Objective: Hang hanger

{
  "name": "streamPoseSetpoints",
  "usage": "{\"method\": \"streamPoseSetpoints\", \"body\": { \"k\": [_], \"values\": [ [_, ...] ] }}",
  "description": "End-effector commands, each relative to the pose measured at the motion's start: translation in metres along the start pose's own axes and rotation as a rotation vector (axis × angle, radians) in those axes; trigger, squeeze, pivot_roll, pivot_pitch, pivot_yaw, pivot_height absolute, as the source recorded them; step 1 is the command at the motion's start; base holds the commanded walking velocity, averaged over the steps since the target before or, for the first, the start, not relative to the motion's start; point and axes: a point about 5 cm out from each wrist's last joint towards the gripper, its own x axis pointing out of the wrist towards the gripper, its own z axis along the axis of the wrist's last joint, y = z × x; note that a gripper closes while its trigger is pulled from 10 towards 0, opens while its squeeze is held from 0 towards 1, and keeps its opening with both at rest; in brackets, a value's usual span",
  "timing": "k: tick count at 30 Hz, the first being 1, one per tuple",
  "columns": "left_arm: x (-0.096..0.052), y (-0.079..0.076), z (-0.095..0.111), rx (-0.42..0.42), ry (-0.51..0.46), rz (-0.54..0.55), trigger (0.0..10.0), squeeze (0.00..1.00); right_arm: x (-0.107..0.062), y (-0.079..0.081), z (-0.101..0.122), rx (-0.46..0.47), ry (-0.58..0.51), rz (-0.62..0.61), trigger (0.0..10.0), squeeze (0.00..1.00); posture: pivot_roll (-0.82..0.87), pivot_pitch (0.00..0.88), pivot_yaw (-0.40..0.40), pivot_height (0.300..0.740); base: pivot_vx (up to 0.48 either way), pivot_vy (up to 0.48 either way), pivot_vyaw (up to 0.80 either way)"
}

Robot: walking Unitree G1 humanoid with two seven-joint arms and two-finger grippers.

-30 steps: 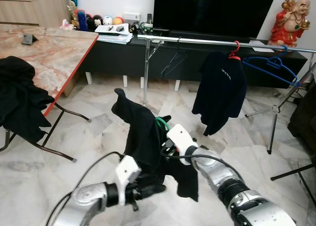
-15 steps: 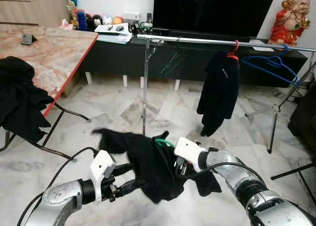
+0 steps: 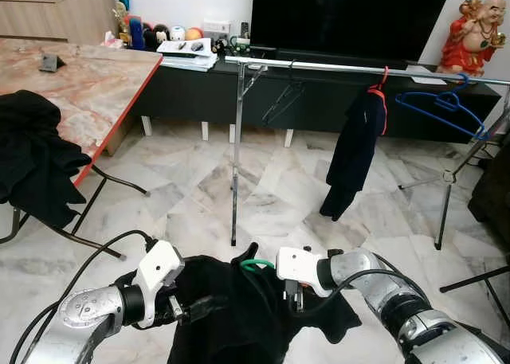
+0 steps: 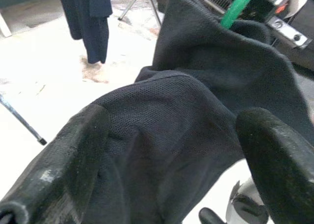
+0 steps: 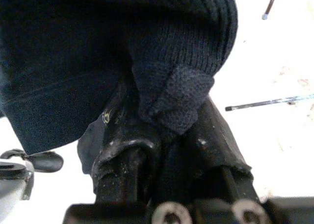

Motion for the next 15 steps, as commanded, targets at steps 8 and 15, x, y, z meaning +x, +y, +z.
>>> {"method": "streamPoseSetpoints", "body": {
  "k": [8, 15],
  "values": [
    [-0.002, 0.011, 0.01, 0.07, -0.004, 0.029, 10.0, 0.0, -0.001, 0.005, -0.002, -0.024, -0.005, 0.047, 0.0, 0.0, 0.11, 0.0, -0.095, 0.74, 0.0, 0.0, 0.0],
    [0.008, 0.001, 0.011, 0.078, 0.001, -0.095, 10.0, 0.0, 0.002, 0.006, 0.002, -0.04, -0.022, 0.078, 0.0, 0.0, 0.12, 0.0, -0.101, 0.74, 0.0, 0.0, 0.0]
  ]
}}
